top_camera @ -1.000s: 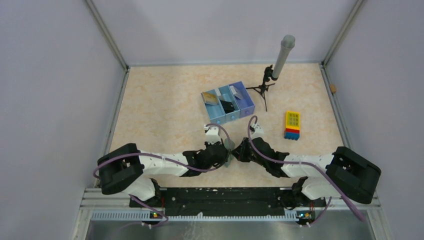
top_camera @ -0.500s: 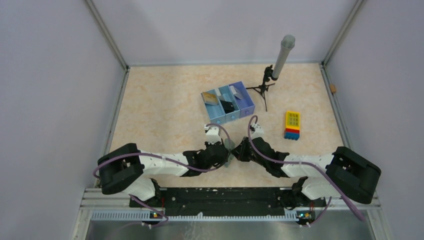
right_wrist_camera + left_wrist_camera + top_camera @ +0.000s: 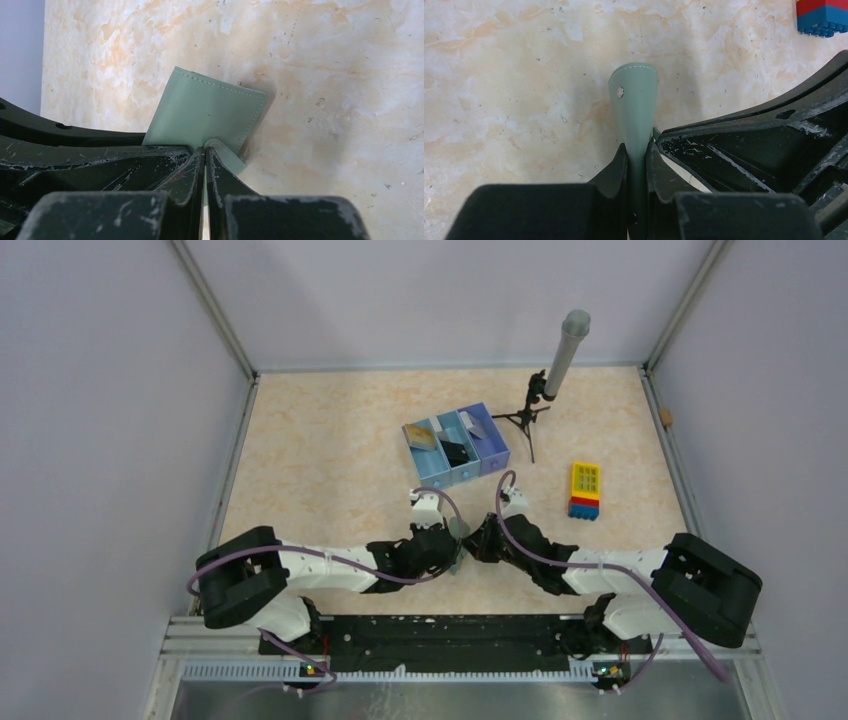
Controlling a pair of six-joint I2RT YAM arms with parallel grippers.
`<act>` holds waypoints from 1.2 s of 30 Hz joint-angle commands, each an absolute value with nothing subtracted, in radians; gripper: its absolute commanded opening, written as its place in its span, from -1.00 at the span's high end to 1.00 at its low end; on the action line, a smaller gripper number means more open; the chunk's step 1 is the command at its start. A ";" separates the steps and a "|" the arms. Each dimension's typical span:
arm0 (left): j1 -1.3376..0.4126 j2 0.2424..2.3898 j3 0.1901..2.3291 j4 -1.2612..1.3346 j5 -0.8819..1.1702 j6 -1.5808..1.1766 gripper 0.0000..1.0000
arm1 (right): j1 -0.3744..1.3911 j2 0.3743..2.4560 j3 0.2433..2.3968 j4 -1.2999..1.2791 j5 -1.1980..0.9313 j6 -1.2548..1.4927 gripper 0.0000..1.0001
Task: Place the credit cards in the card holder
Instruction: Close the card holder at the center of the board.
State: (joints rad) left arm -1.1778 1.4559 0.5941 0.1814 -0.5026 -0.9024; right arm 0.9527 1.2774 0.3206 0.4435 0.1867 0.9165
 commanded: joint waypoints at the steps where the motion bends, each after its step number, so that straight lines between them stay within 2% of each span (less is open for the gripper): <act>1: -1.186 1.516 0.571 0.019 -0.432 -0.874 1.00 | 0.950 1.274 0.319 0.536 0.175 0.908 1.00; 36: -1.185 1.523 0.571 0.016 -0.433 -0.885 1.00 | 0.956 1.357 0.220 0.642 0.157 1.103 1.00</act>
State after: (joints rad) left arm -1.1782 1.4570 0.5949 0.1783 -0.5053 -0.9028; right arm 0.9463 1.3258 0.2333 0.6125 0.1837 1.0756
